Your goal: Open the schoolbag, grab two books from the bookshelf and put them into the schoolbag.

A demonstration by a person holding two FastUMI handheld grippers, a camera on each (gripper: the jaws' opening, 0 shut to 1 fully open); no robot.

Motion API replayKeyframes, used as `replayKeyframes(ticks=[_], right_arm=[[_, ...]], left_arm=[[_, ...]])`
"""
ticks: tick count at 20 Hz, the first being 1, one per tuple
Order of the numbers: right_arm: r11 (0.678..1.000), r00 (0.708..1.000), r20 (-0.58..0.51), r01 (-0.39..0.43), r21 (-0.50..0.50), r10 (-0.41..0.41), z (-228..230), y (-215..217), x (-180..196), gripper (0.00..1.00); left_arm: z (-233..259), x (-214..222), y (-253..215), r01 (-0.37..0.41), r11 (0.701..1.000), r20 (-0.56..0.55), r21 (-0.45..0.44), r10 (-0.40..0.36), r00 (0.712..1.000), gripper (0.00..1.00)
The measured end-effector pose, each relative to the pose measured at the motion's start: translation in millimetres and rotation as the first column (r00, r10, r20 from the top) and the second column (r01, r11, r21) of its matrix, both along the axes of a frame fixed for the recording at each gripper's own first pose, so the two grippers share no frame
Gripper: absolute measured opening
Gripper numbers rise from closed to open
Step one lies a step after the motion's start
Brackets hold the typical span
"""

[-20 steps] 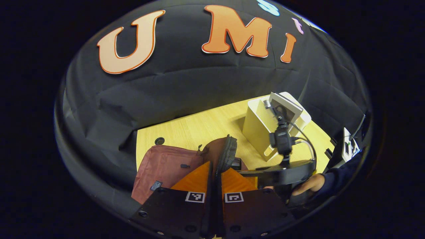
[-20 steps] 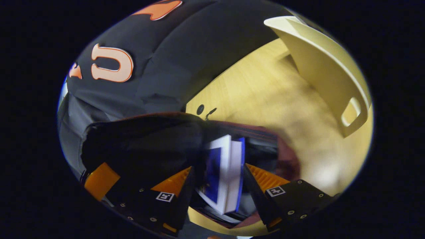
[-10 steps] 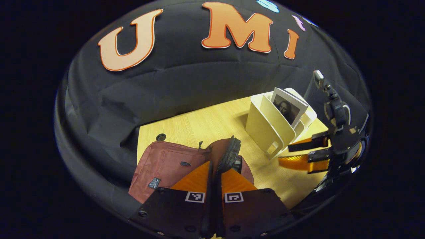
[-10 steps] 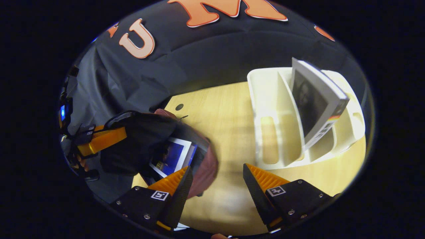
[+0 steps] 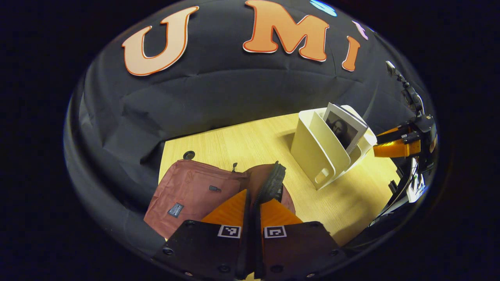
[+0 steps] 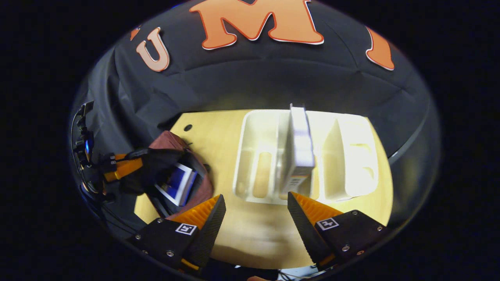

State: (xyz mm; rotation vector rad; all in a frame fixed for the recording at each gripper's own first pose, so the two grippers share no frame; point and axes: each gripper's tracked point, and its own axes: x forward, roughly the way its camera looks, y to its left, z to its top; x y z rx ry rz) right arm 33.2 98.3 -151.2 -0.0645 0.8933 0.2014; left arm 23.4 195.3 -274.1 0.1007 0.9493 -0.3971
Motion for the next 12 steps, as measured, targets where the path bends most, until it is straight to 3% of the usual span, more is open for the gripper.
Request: replayKeyframes(ticks=[6, 12], right_arm=[[0.998, 0.999, -0.013, 0.036, -0.046, -0.036, 33.6, -29.7, 55.2, 0.95], [0.997, 0.987, -0.157, 0.005, -0.075, -0.017, -0.1, -24.5, 89.6, 0.95]], left_arm=[[-8.3, -1.8, 1.2, -0.032, 0.999, -0.017, -0.011, 0.032, 0.999, 0.07], [-16.0, -0.6, 6.5, -0.059, 0.998, -0.034, -0.005, 0.059, 0.998, 0.08]])
